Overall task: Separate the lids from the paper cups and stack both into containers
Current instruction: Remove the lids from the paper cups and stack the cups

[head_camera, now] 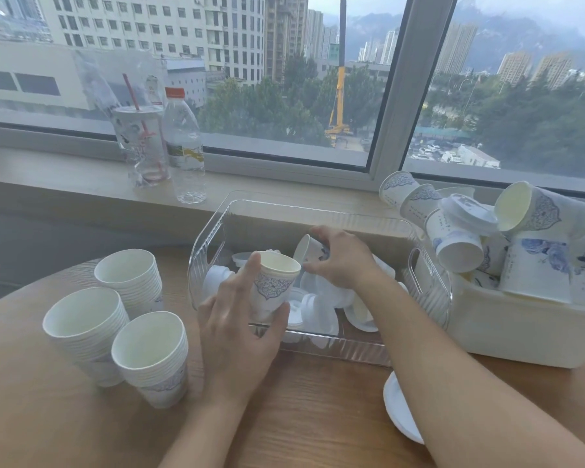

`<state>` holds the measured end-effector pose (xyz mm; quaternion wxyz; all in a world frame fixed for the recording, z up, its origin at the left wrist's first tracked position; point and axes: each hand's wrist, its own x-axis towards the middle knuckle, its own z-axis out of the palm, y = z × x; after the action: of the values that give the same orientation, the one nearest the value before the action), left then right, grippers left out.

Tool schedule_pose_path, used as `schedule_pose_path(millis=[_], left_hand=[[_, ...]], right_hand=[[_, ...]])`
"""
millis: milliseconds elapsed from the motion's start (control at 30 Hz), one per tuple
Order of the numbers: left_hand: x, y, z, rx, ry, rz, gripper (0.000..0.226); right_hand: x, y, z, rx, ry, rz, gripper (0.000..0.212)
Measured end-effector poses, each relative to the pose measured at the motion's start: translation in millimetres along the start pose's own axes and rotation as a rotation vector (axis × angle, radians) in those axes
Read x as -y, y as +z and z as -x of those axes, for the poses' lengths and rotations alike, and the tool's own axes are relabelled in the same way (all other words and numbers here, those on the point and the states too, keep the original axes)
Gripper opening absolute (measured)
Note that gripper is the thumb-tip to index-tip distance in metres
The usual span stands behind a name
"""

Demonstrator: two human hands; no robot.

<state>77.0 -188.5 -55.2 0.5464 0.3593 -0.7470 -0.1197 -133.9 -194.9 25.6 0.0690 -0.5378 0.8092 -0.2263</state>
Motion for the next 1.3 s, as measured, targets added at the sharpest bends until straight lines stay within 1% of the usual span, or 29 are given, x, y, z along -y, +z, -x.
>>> schedule_pose_path(millis=[67, 133, 200, 333, 400, 500, 567, 633, 700, 767, 833, 900, 1000, 1033, 1133, 1167, 1300], left_hand=[[-1, -1, 0, -0.004, -0.006, 0.017, 0.077], [-3, -2, 0, -0.002, -0.005, 0.033, 0.078], [-4, -3, 1, -0.003, -0.001, 0.040, 0.077], [-3, -5, 1, -0.012, 0.005, 0.036, 0.074], [-2, -3, 1, -0.014, 0.008, 0.025, 0.073], [-1, 0, 0, -0.025, 0.034, -0.007, 0.072], [-2, 1, 0, -0.025, 0.049, -0.035, 0.072], [-3, 2, 1, -0.027, 0.054, -0.047, 0.071], [-4, 2, 1, -0.031, 0.057, -0.044, 0.070], [-4, 2, 1, -0.036, 0.067, -0.042, 0.069], [-4, 3, 1, -0.039, 0.076, -0.048, 0.069], [-4, 5, 2, -0.036, 0.076, -0.057, 0.069], [-3, 7, 2, -0.033, 0.075, -0.076, 0.071], [-3, 7, 2, -0.033, 0.072, -0.080, 0.071], [-5, 7, 2, -0.032, 0.071, -0.085, 0.070], [-7, 7, 2, -0.032, 0.074, -0.083, 0.070], [-9, 7, 2, -0.034, 0.092, -0.075, 0.069]], right_hand=[[3, -2, -5, 0.030, 0.018, 0.076, 0.074], [6, -3, -9, 0.036, 0.039, 0.147, 0.074], [8, -4, -11, 0.081, 0.055, 0.203, 0.071], [12, -4, -9, 0.172, 0.073, 0.143, 0.068], [13, -4, -7, 0.122, 0.061, 0.143, 0.060], [14, -8, 2, -0.101, 0.019, 0.059, 0.057], [14, -11, 8, -0.232, -0.037, -0.070, 0.057], [14, -16, 17, -0.285, -0.057, -0.323, 0.053], [15, -22, 30, -0.239, -0.051, -0.683, 0.047], [17, -27, 48, -0.126, -0.049, -1.000, 0.042], [20, -30, 64, -0.052, -0.046, -1.122, 0.038], [20, -27, 73, -0.033, -0.047, -1.140, 0.036], [22, -18, 81, -0.022, -0.041, -1.100, 0.038], [22, -14, 82, -0.021, -0.042, -1.088, 0.040], [21, -6, 87, -0.011, -0.024, -1.099, 0.056], [21, -4, 87, -0.021, -0.023, -1.076, 0.058], [23, 0, 94, -0.127, -0.046, -0.829, 0.056]])
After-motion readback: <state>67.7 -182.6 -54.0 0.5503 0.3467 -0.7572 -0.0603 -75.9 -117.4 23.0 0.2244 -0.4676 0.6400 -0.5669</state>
